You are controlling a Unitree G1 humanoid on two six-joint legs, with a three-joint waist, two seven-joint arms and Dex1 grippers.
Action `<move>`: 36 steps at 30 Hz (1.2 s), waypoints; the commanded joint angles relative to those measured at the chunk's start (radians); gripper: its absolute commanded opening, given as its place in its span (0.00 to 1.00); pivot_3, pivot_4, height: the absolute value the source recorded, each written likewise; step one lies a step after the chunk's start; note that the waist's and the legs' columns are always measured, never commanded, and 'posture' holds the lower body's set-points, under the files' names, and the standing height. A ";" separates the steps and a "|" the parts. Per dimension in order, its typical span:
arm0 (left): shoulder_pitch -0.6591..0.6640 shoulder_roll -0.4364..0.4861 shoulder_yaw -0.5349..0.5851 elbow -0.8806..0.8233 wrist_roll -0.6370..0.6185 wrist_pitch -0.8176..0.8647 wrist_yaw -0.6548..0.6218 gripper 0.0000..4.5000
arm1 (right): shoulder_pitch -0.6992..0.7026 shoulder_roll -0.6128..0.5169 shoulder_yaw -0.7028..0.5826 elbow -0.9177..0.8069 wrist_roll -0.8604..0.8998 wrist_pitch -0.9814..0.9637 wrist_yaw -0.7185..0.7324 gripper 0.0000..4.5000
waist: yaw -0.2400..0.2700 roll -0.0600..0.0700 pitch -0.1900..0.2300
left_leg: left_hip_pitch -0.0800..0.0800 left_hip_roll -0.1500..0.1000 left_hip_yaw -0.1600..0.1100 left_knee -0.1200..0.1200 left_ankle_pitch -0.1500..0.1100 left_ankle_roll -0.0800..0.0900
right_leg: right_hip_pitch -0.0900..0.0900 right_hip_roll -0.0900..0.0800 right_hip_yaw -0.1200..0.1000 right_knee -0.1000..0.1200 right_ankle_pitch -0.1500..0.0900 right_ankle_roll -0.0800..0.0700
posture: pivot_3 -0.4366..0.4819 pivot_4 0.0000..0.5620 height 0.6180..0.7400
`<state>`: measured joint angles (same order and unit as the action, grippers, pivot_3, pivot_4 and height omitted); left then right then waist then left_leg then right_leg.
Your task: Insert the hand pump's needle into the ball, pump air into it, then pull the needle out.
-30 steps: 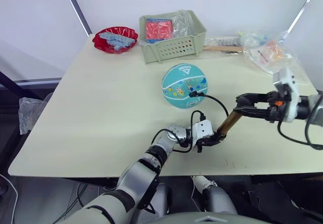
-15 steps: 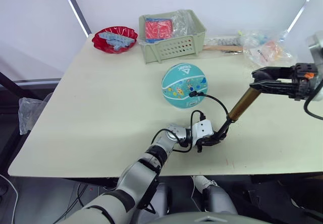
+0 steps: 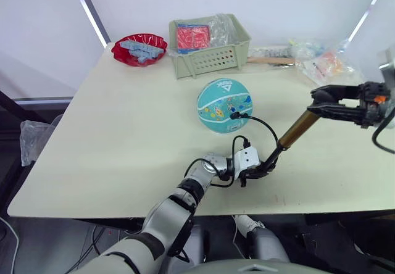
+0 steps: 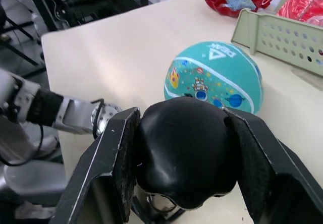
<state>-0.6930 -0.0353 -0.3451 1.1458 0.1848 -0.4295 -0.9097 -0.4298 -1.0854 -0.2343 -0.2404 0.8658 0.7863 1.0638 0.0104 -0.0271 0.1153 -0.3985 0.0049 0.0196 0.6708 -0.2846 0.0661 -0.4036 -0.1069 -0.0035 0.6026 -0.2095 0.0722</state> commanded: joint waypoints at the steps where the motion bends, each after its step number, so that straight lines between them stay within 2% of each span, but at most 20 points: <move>1: 0.060 0.035 -0.049 0.091 0.070 0.047 -0.020 0.25 | 0.086 0.035 0.074 -0.013 -0.138 -0.050 -0.064 0.46 | -0.004 -0.004 -0.004 | 0.000 0.000 0.000 0.000 0.000 0.000 | 0.000 0.000 0.000 0.000 0.000 0.000 | 0.48 0.27 0.98; 15: 0.068 0.028 -0.051 0.090 0.075 0.051 -0.008 0.25 | 0.217 0.213 0.270 0.040 -0.337 -0.216 -0.111 0.46 | 0.000 -0.004 -0.008 | 0.001 0.000 0.000 -0.001 0.000 0.000 | 0.000 0.000 0.000 0.000 0.000 0.000 | 0.48 0.27 0.98; 24: 0.069 0.026 -0.051 0.089 0.073 0.051 -0.006 0.25 | 0.218 0.239 0.265 0.052 -0.363 -0.242 -0.112 0.46 | -0.001 -0.005 -0.012 | 0.001 0.001 0.000 -0.001 0.000 0.000 | 0.000 0.000 -0.001 0.000 0.000 0.000 | 0.48 0.27 0.98; 28: 0.070 0.030 -0.048 0.091 0.071 0.048 -0.005 0.25 | 0.159 0.202 0.135 -0.023 -0.221 -0.194 -0.060 0.46 | 0.001 -0.003 -0.010 | 0.001 0.001 0.000 -0.001 0.000 0.000 | 0.000 0.000 -0.001 0.000 0.000 0.000 | 0.48 0.27 0.98; 36: 0.078 0.031 -0.047 0.088 0.069 0.042 -0.011 0.25 | 0.011 0.123 -0.003 -0.021 -0.078 -0.068 -0.042 0.46 | 0.005 0.010 0.004 | -0.002 0.000 0.000 0.000 0.000 0.000 | -0.001 0.000 -0.002 -0.001 0.000 0.000 | 0.48 0.27 0.98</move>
<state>-0.6858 -0.0427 -0.3454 1.1368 0.1880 -0.4416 -0.9059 -0.3675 -0.9395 -0.1237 -0.2520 0.7597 0.7287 1.0376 0.0151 -0.0176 0.1189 -0.4005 0.0046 0.0195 0.6704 -0.2845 0.0663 -0.4047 -0.1068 -0.0074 0.6017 -0.2096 0.0721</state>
